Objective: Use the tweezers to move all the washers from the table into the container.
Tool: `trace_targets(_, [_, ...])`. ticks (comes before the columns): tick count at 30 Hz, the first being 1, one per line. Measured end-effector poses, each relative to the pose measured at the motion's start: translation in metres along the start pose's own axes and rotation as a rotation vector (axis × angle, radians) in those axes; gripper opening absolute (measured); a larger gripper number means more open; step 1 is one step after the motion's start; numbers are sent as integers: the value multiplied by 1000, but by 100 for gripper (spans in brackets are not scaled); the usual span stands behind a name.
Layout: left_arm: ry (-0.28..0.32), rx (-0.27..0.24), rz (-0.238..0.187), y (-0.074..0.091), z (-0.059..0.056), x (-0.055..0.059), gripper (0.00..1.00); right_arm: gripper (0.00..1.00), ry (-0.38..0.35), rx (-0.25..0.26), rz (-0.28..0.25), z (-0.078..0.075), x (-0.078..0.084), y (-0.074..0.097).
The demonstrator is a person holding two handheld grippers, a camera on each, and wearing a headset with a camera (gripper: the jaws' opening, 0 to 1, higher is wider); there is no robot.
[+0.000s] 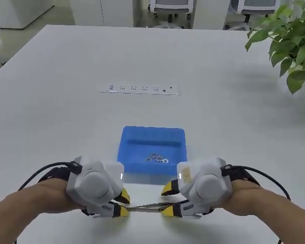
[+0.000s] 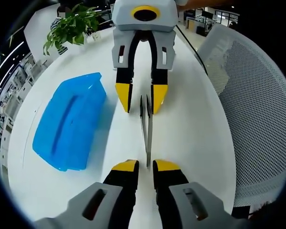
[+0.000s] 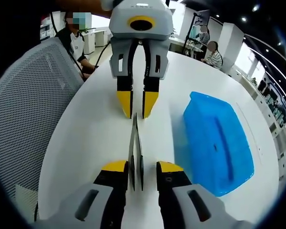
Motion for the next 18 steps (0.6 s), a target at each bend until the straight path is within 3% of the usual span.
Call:
trace_targets(9, [33,-27,-37,12,0,-1,24,31,-26,45,-25,-3,-5,16])
trace_targets(12, [71,-46,-75,18,2,-4,27,32,-43,77,-39,-5,-5,23])
trace_targets(14, [101,-54,-109,23,2,-7,29,33,-93,102,-76,-7,-7,27])
trace_targets(18, [154,-91,-177,33,5,-13,35,38,-118,139,-74,-9,-4,38])
Point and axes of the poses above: the centre of the closed fingertips' face, and the gripper's own axes: y roughly backward along the fingers, z roughly to its left, x roughly out of its underside, the point moved 5 cm from there along y, roughly backward along the fingers, and after that the axes turned 5 degrees about -z, right-handed, at the moved point
